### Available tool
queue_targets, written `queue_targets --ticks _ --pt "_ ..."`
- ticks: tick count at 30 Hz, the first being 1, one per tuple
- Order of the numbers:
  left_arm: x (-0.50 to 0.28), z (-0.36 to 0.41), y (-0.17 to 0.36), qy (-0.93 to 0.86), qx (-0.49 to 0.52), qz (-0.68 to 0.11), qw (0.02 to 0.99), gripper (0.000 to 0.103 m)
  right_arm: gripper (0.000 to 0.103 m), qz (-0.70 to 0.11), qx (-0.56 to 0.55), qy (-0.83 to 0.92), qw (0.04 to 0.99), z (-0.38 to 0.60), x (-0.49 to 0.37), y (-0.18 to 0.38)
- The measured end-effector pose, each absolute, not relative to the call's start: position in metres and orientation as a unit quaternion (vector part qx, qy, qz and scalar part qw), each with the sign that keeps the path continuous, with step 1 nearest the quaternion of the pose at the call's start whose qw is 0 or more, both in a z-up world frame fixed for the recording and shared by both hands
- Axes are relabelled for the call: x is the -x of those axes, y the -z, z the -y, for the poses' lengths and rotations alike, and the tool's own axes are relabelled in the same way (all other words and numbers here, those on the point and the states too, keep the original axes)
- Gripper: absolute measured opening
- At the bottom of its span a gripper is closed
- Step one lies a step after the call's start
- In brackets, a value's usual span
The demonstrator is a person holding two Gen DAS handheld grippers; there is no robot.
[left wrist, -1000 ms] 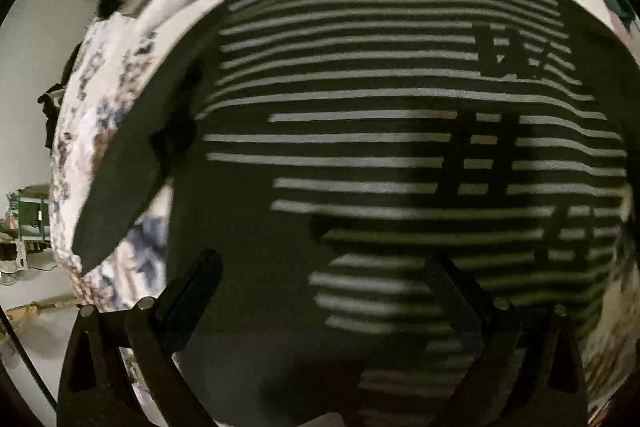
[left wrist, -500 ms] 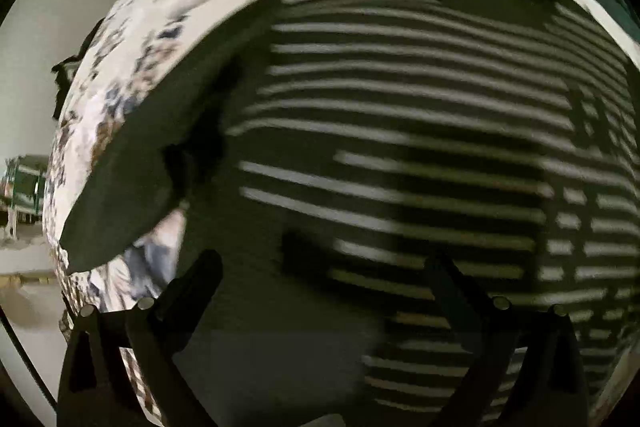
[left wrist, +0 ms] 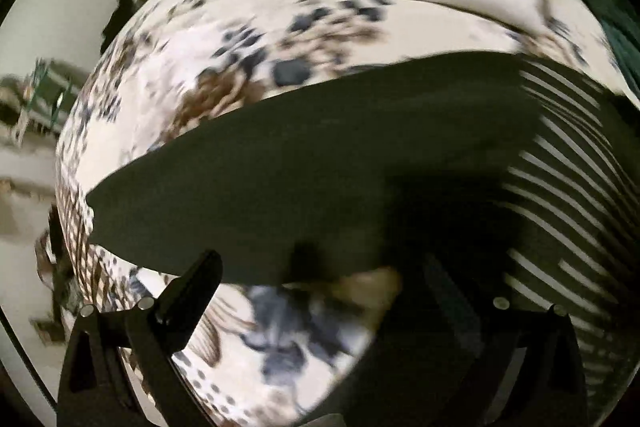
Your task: Fold small clothes
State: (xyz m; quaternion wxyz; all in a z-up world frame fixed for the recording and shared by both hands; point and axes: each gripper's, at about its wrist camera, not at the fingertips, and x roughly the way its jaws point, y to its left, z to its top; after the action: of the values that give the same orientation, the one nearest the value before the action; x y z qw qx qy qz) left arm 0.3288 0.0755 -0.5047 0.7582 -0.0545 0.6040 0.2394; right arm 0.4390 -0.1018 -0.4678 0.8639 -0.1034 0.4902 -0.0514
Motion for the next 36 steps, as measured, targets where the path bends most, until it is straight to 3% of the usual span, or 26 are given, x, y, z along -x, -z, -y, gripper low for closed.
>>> queue_targets --ticks 5,13,14,16,17,18,24,30,32,35,36 --pt "-0.333 -0.117 0.52 -0.256 0.074 -0.601 0.754 0.103 0.009 -0.515 0.191 0.017 0.836 -0.003 -0.451 0.546" --pt "-0.334 -0.147 0.526 -0.256 0.093 -0.601 0.752 0.103 0.009 -0.562 0.196 -0.007 0.804 0.008 -0.44 0.547" --pt "-0.331 -0.152 0.522 -0.256 0.094 -0.598 0.753 0.103 0.014 -0.582 0.166 -0.021 0.796 0.016 -0.44 0.548" --pt "-0.315 -0.168 0.512 -0.255 0.102 -0.595 0.755 0.103 0.039 -0.614 0.064 -0.062 0.784 0.044 -0.436 0.535" --pt "-0.308 -0.173 0.51 -0.253 0.108 -0.599 0.752 0.103 0.061 -0.617 0.03 -0.071 0.783 0.056 -0.432 0.529" --pt "-0.292 -0.186 0.507 -0.248 0.131 -0.611 0.74 0.103 0.068 -0.617 -0.006 -0.081 0.783 0.07 -0.425 0.522" --pt "-0.208 -0.267 0.517 -0.267 0.276 -0.632 0.673 0.103 0.068 -0.629 -0.066 -0.042 0.773 0.149 -0.364 0.507" --pt "-0.151 -0.37 0.56 -0.347 0.456 -0.544 0.613 0.103 0.068 -0.649 -0.06 0.015 0.758 0.175 -0.337 0.529" --pt "-0.152 -0.392 0.576 -0.359 0.479 -0.526 0.604 0.098 0.068 -0.65 -0.017 0.049 0.758 0.174 -0.333 0.539" --pt "-0.164 -0.406 0.58 -0.39 0.467 -0.515 0.604 0.078 0.068 -0.65 0.061 0.109 0.749 0.169 -0.334 0.555" --pt "-0.17 -0.405 0.572 -0.405 0.443 -0.514 0.614 0.055 0.068 -0.652 0.072 0.12 0.746 0.169 -0.335 0.557"
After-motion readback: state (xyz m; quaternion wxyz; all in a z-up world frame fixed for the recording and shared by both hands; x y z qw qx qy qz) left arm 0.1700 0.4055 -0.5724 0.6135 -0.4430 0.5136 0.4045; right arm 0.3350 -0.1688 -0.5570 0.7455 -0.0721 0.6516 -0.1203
